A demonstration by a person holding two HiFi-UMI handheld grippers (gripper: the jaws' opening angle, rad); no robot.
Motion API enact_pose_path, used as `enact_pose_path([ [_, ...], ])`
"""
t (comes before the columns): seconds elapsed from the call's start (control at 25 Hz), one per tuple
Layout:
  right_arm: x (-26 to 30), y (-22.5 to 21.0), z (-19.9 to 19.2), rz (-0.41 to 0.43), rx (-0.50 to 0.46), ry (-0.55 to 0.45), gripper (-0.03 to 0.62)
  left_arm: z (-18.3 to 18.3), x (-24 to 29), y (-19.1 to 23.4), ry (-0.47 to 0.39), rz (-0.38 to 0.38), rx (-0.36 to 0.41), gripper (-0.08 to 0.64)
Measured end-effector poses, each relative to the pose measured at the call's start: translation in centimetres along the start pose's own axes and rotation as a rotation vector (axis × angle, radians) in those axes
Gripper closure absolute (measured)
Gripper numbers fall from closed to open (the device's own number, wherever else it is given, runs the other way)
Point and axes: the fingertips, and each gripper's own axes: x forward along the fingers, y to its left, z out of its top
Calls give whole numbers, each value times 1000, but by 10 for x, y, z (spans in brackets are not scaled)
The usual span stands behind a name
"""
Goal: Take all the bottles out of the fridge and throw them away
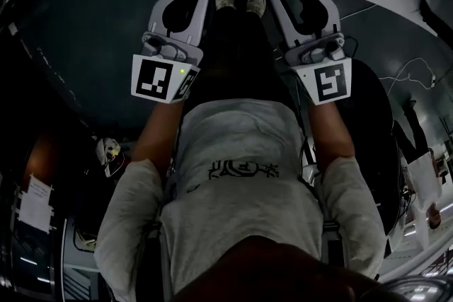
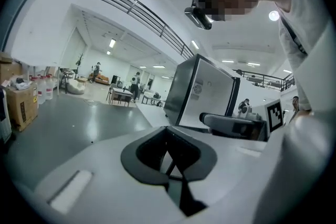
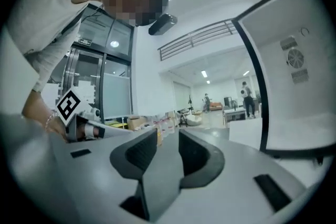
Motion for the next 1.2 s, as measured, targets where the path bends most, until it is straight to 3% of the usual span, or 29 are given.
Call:
enact_pose_path([
  [0.28,-15,20,115,51,-31,-11,482,101,-22,-43,-68,-47,42,551],
  [0.44,-14,20,164,38,-66,6,497,160,-22,-63,-114,-91,86,551],
  [0.56,-21,22,195,19,-26,45,511,197,-29,-85,-120,-129,101,551],
  [0.68,-35,24,218,17,13,73,525,220,-34,-111,-117,-173,99,551],
  [0.92,-61,19,266,-4,15,35,548,260,-27,-159,-137,-267,119,551],
  [1.08,-82,17,288,-3,14,1,577,269,-24,-197,-139,-347,169,551],
  [1.2,-93,13,298,-2,0,-21,581,276,-21,-209,-155,-359,177,551],
])
